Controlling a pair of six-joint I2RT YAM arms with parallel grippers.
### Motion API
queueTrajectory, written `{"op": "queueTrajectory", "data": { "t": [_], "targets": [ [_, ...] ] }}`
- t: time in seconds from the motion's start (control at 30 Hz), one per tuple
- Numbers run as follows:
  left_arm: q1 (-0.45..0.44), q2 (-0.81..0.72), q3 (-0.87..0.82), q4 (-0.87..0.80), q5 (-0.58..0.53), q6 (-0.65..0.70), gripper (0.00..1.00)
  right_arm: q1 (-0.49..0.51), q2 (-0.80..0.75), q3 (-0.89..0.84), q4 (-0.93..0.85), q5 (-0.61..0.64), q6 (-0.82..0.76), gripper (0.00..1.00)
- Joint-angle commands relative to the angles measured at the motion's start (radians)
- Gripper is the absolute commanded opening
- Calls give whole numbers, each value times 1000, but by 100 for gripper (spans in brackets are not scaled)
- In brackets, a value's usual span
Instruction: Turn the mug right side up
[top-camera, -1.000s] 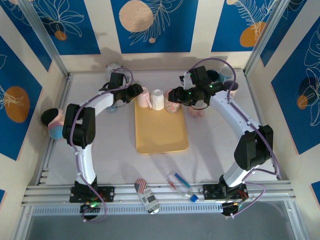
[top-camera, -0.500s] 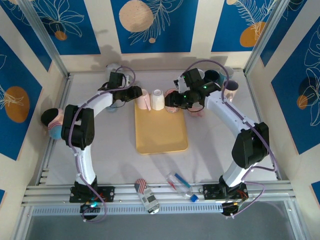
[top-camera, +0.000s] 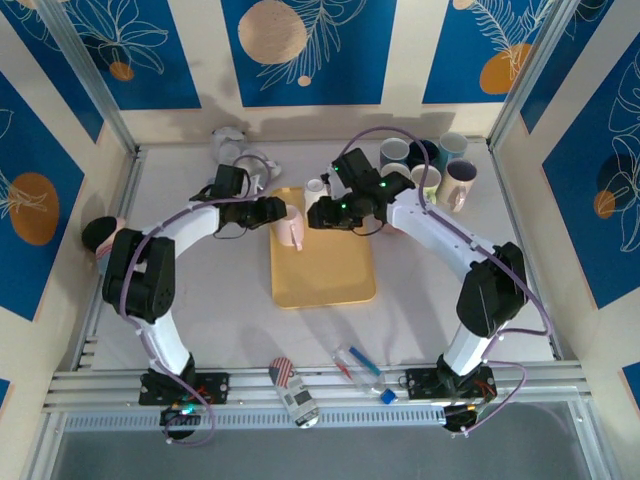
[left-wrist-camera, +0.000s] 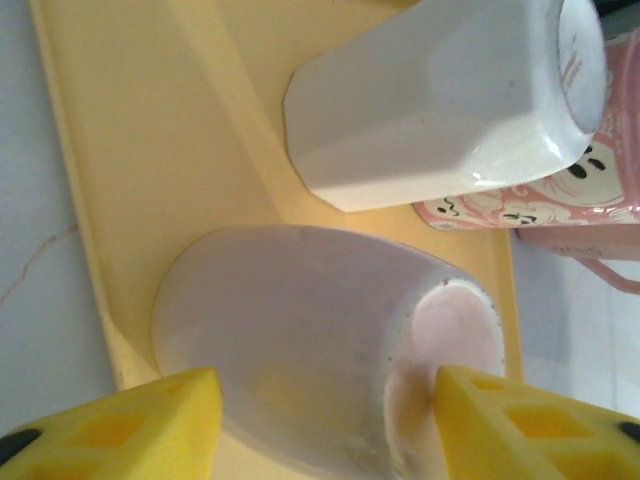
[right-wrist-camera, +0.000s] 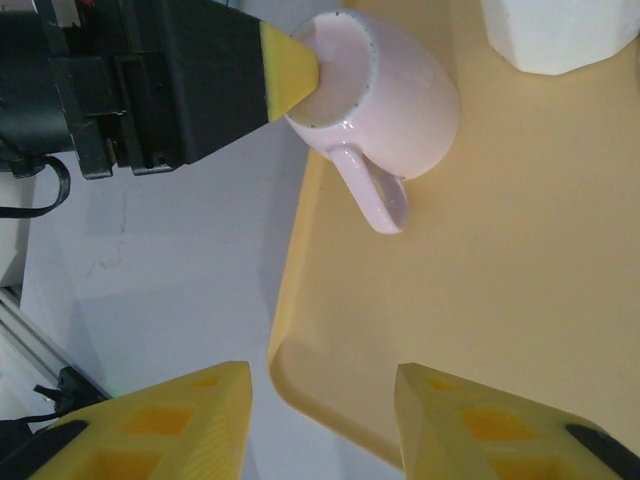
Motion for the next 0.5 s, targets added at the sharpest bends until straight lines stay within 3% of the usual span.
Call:
{"op": "queueTrajectory", "data": {
  "t": [0.0,0.27,0.47],
  "targets": [
    [-4,-74,1,-63,-16,11,66,31,15,-26,-16,72,31,43],
    [63,-341,-90,-94,-46,-19,74,105,106,8,-17,201,58,43],
    [142,-492,-262,-105,53,-122,72,118,170,109,-91,219,38,46]
  ]
}}
